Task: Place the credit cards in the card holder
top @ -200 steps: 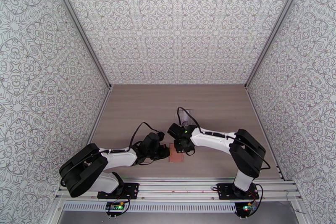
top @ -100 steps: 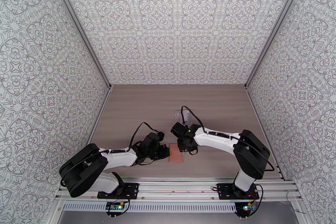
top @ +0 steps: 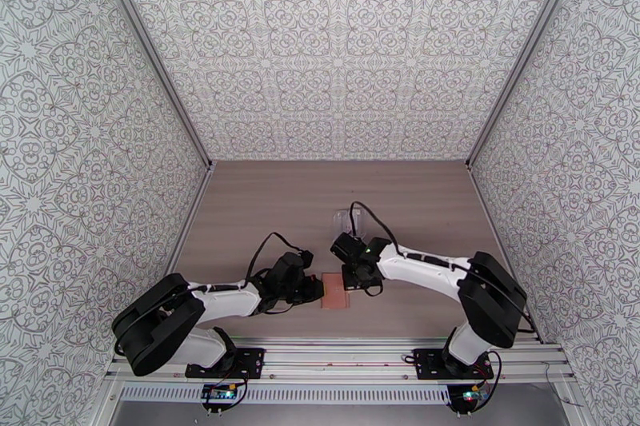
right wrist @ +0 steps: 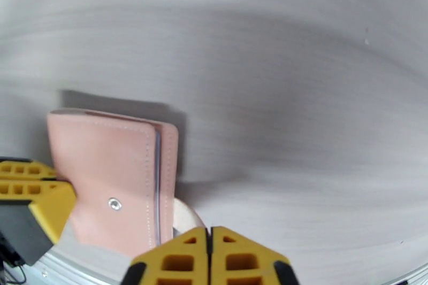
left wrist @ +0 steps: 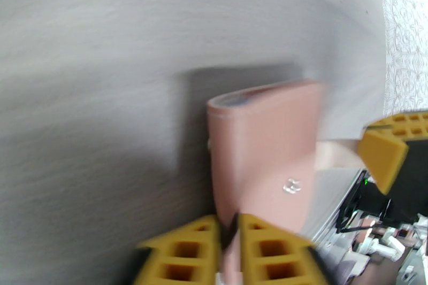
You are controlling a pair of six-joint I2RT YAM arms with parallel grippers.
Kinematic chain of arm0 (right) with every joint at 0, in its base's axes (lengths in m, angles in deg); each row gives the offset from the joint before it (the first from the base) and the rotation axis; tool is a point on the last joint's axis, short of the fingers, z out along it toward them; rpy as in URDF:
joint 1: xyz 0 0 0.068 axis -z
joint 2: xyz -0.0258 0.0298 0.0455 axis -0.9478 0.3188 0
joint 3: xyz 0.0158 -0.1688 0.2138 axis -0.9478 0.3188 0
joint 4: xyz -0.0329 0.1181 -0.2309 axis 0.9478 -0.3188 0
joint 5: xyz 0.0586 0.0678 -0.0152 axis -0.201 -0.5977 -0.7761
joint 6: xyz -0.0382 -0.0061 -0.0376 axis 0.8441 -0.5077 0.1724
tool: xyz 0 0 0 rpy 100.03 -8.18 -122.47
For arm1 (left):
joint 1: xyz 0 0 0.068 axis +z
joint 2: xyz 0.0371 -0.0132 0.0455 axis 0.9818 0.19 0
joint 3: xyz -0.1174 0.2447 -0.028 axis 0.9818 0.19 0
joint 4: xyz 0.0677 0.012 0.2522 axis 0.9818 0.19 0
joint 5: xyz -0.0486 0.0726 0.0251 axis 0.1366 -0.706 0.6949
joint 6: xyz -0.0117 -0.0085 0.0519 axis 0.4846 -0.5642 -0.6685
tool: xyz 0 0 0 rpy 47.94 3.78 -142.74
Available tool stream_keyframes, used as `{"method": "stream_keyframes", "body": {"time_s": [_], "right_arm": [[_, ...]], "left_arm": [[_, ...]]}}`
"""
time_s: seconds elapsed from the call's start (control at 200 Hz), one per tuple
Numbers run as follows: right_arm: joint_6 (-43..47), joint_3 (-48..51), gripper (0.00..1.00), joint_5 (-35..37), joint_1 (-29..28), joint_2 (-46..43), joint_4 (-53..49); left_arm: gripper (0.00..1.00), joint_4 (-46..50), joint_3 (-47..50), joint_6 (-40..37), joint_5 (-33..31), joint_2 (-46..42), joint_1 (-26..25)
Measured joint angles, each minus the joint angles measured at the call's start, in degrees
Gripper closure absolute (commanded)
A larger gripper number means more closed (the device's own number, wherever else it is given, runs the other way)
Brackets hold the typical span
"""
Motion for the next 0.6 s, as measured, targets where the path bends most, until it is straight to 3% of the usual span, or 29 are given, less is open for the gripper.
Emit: {"method": "stream_keyframes", "body": {"time_s": [0.24, 0.47, 0.6], "right_arm": [[0.4, -0.5, 1.00, -6.3, 0.0, -7.7, 1.1], [0.8, -4.0, 1.00, -12.2, 0.0, -9.1, 1.9], [0.8, -4.2, 1.00, -13.7, 0.0, -8.9, 2.9]], "left_arm": [[0.23, 12.6, -0.4, -1.8, -5.4, -11.4, 2.1], [0.20, 23.6, -0.1, -2.6, -7.7, -29.0, 10.2], [0.24, 26.2, 1.2, -3.5, -6.0, -33.6, 13.7]]}}
